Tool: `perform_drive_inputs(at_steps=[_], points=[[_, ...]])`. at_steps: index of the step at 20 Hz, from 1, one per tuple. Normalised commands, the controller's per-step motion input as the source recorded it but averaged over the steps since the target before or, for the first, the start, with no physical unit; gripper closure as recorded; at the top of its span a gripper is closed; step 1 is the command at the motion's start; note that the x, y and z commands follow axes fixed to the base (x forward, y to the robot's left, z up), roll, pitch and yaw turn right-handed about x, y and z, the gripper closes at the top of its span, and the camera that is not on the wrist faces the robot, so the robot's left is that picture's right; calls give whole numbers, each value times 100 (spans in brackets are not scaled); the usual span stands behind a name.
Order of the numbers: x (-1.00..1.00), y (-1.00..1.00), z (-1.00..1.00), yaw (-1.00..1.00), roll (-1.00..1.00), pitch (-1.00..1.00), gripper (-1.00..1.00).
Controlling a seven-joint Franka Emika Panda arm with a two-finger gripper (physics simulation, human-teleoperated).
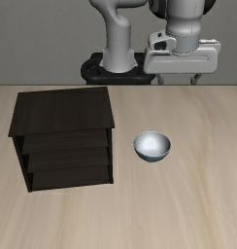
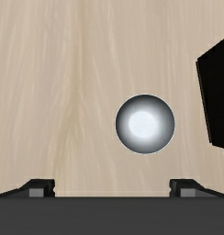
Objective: Pick up the porcelain bowl on the table and place it on the wooden shelf
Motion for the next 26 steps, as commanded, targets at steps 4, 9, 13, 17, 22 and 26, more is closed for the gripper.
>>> perform_drive_inputs(at_steps=[4,9,13,17,22,26], points=[[50,-25,-25,0,0,0,-100],[0,0,-100,0,0,0,-100],[0,0,-100,0,0,0,-100],[0,0,-100,0,0,0,-100],[0,0,-100,0,0,0,-100],[0,0,-25,0,0,0,100]])
